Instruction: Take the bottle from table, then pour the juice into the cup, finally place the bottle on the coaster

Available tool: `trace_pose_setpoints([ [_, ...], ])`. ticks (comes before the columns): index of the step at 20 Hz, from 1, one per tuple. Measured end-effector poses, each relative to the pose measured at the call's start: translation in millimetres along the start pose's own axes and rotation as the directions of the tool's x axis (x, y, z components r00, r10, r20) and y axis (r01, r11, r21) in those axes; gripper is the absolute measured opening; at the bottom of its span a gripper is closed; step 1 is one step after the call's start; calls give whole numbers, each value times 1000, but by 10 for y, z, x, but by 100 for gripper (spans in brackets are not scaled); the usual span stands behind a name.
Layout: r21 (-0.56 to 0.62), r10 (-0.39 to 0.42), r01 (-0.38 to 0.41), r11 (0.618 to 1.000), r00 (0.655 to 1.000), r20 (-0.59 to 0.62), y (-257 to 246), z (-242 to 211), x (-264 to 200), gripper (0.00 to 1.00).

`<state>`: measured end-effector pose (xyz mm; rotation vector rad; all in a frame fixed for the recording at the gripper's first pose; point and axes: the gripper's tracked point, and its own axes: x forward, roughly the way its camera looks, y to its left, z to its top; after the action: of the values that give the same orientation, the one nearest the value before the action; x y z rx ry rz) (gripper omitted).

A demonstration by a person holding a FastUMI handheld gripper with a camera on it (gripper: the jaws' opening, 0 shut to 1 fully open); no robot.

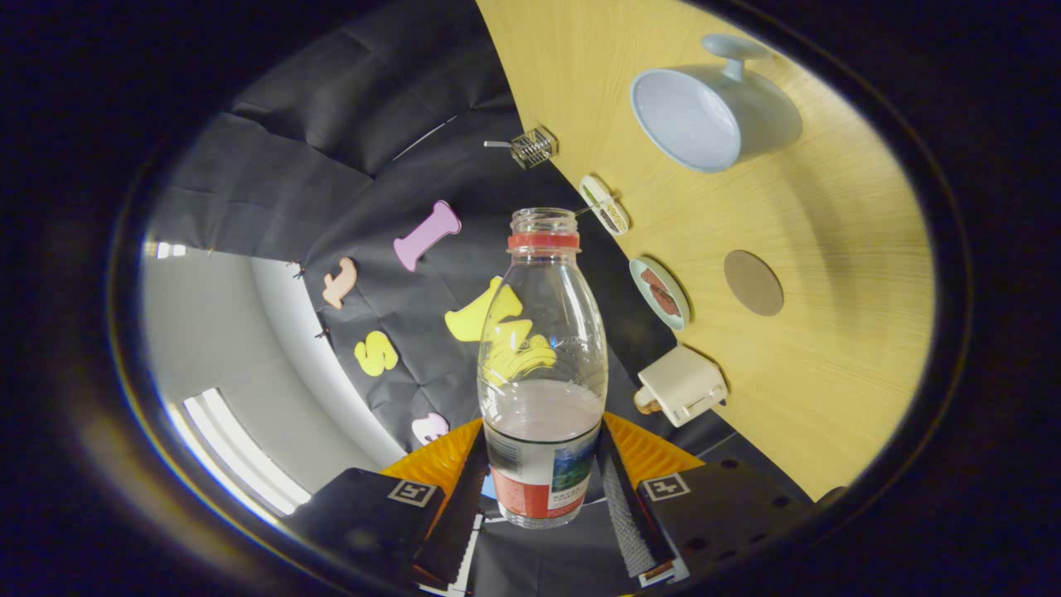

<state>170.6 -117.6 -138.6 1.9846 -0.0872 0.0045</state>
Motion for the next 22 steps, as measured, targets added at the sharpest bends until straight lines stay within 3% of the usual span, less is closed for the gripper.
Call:
trace_pose_setpoints([
  [4, -127, -4, 2, 992, 1000, -15, 36, -13, -36, 75],
  [8, -300, -36, 19, 954, 998, -50, -73, -102, -157, 75],
  [10, -378, -51, 22, 926, 996, -68, -122, -130, -224, 75],
  [12, -502, -93, 36, 864, 992, -90, -267, -179, -277, 75],
  [14, -657, -139, 31, 753, 984, -113, -369, -220, -327, 75],
  [16, -800, -193, 34, 599, 976, -103, -508, -232, -447, 75],
  [19, -950, -258, 62, 305, 966, -20, -602, -113, -612, 76],
  [22, -999, -239, 35, -22, 970, 39, -490, -30, -756, 76],
])
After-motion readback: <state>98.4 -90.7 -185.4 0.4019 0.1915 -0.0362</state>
